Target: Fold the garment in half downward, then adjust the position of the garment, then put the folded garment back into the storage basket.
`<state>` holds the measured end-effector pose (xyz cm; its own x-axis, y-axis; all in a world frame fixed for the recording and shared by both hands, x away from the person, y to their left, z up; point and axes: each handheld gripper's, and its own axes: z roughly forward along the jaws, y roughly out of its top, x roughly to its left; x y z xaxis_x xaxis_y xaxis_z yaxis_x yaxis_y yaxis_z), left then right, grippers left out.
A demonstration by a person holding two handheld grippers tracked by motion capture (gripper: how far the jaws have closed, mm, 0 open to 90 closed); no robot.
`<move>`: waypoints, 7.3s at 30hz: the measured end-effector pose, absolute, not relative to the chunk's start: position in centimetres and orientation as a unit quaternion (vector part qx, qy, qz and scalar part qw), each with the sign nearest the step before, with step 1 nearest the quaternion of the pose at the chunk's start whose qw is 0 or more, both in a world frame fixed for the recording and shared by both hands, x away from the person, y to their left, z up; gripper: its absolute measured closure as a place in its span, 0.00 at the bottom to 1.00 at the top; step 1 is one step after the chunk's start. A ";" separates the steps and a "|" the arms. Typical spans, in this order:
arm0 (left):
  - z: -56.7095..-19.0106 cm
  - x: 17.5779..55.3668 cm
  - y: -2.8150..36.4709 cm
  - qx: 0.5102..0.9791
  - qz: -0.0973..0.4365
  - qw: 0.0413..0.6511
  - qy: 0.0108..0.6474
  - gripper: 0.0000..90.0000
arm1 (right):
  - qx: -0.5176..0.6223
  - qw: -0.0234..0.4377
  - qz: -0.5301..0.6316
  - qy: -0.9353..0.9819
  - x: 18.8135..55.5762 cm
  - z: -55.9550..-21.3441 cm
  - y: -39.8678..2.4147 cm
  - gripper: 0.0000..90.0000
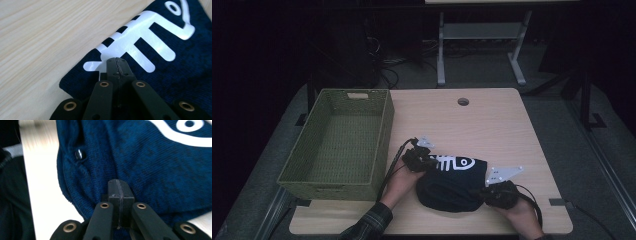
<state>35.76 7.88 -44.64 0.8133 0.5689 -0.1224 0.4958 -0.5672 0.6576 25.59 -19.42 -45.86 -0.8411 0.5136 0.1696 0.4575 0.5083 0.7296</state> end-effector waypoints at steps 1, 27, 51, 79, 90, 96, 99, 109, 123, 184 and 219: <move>-44.7 35.9 7.8 0.885 0.053 0.353 0.300 1.00 | 0.280 0.034 0.409 0.868 25.6 -45.9 -19.4 1.00; -42.0 34.5 7.5 0.880 0.052 0.393 0.262 1.00 | 0.271 0.083 0.454 0.845 25.4 -43.8 -18.7 1.00; -44.6 32.6 9.2 0.906 0.059 0.325 0.263 1.00 | 0.274 0.053 0.394 0.876 26.0 -46.8 -16.5 1.00; -44.8 35.3 10.4 0.872 0.048 0.358 0.331 0.26 | 0.439 0.172 0.361 0.805 27.4 -47.5 -28.2 0.20; -46.0 35.9 10.2 0.876 0.021 0.352 0.330 0.23 | 0.457 0.183 0.349 0.798 28.0 -48.2 -28.3 0.15; -46.1 36.0 10.2 0.875 0.013 0.350 0.332 0.26 | 0.457 0.182 0.349 0.798 28.0 -48.2 -28.3 0.15; -46.1 36.0 10.2 0.876 0.003 0.352 0.329 0.29 | 0.457 0.182 0.349 0.797 28.0 -48.3 -28.3 0.15; -46.1 36.3 10.3 0.871 -0.056 0.362 0.327 0.60 | 0.458 0.182 0.349 0.797 28.1 -48.2 -28.3 0.15; -45.0 36.5 9.2 0.886 -0.061 0.335 0.315 0.85 | 0.458 0.182 0.349 0.797 28.1 -48.2 -28.3 0.15; -29.1 35.6 9.0 0.905 -0.004 0.328 0.271 0.85 | 0.459 0.181 0.349 0.797 28.1 -48.2 -28.3 0.15; -20.4 35.5 17.3 0.883 0.043 0.343 0.317 0.85 | 0.461 0.183 0.350 0.794 28.1 -48.3 -28.3 0.16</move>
<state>35.48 17.31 -20.43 0.7959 0.5886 -0.1415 0.5299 -0.5644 0.6329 28.14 -28.33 -48.26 -0.5071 0.8613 0.0322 0.6046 0.3288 0.7255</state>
